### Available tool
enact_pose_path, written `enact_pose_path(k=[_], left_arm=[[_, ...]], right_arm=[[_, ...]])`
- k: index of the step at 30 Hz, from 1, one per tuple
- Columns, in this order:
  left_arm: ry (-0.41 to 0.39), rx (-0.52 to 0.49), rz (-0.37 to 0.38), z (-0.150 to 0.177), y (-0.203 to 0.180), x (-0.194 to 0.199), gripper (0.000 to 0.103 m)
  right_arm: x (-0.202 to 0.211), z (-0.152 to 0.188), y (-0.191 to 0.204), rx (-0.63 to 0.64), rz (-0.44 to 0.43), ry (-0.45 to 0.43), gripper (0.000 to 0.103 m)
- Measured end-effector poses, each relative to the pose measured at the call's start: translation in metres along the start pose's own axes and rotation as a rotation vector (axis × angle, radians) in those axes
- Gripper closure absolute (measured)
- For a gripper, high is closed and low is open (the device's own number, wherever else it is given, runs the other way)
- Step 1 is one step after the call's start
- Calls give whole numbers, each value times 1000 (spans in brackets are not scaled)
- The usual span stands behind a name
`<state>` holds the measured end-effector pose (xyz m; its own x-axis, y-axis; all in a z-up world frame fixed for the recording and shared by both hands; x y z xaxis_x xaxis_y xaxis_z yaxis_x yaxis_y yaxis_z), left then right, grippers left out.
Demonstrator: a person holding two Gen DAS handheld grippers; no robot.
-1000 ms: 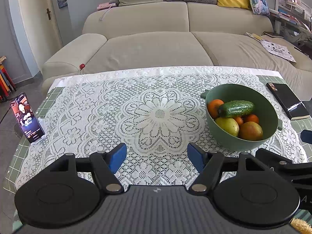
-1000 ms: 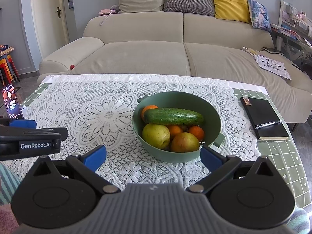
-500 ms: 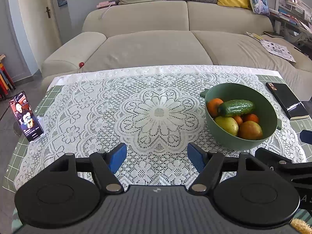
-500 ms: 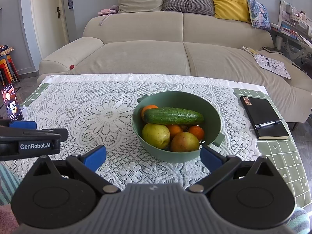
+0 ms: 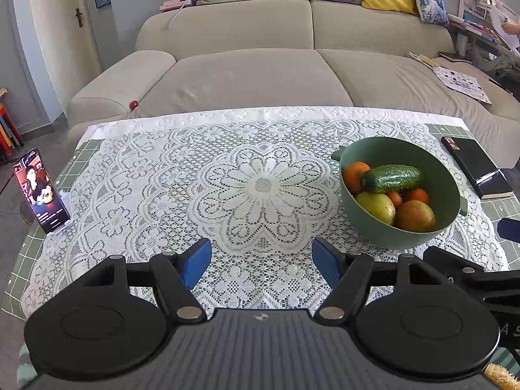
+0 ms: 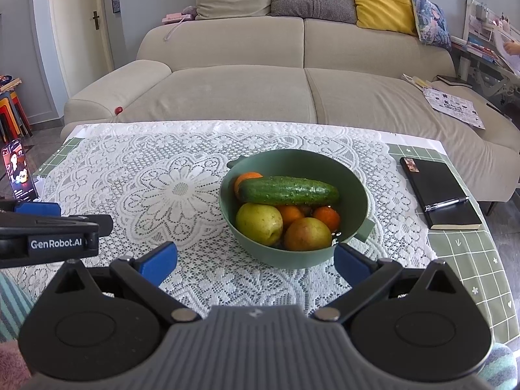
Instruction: Organize fruits
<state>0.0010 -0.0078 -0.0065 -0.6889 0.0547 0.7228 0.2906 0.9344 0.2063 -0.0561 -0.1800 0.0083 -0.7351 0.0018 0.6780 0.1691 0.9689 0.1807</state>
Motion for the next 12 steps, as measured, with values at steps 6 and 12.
enact_pose_path(k=[6, 12], left_arm=[[-7, 0, 2, 0, 0, 1, 20], [-14, 3, -9, -1, 1, 2, 20]], right_arm=[[0, 0, 0, 0, 1, -1, 4], [0, -1, -1, -2, 2, 0, 4]])
Point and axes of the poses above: each gripper's, at about its wrist camera, not at the fingertips, and x roughly against the way its jaws point, y to its left, z to its underside, the point moved 1 cm from there along -x, roughly the way its jaws point, and after that the axes turned 12 degrees about -x, right-handed, at the moved point
